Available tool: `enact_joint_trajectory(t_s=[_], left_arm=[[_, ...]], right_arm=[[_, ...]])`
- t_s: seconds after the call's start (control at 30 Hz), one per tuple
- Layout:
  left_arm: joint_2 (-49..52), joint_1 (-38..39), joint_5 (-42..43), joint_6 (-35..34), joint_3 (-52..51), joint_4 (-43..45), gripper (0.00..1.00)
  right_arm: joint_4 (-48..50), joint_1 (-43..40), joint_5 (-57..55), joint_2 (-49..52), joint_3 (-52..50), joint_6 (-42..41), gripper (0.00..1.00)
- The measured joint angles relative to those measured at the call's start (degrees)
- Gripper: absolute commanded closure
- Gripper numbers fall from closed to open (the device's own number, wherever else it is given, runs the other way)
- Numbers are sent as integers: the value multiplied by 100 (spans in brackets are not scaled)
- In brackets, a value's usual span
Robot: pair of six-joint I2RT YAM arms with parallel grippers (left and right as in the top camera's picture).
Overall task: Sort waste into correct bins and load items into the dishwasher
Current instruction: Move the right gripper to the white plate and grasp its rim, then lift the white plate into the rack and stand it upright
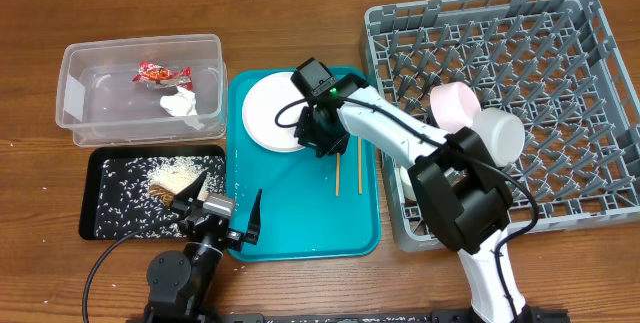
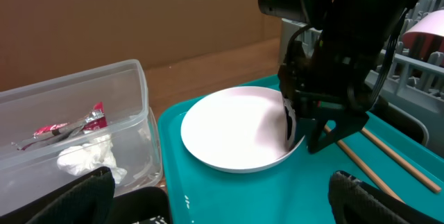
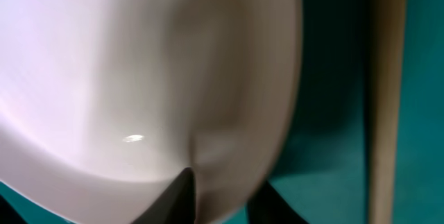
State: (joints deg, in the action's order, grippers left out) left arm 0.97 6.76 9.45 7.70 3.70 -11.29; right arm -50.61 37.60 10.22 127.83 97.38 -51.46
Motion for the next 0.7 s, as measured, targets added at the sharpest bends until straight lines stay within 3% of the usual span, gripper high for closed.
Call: enact_joint_trajectory(t_s=[0.07,0.3,0.43,0.57,0.7], left_arm=[[0,0,0,0,0,-2,0],[0,0,0,0,0,0,0],[0,0,0,0,2,0,0],[0,0,0,0,0,-2,0],[0,0,0,0,0,-2,0]], right_arm=[[-55,33,-17,7,0,-188,96],[-647,26,-81,-17,44,-299,96],[-710,-11,-492,-254,39,138,96],[-905,-127,-1410,-1075,37,883,96],[-1060,-282,-3051,-2380,50,1482,96]])
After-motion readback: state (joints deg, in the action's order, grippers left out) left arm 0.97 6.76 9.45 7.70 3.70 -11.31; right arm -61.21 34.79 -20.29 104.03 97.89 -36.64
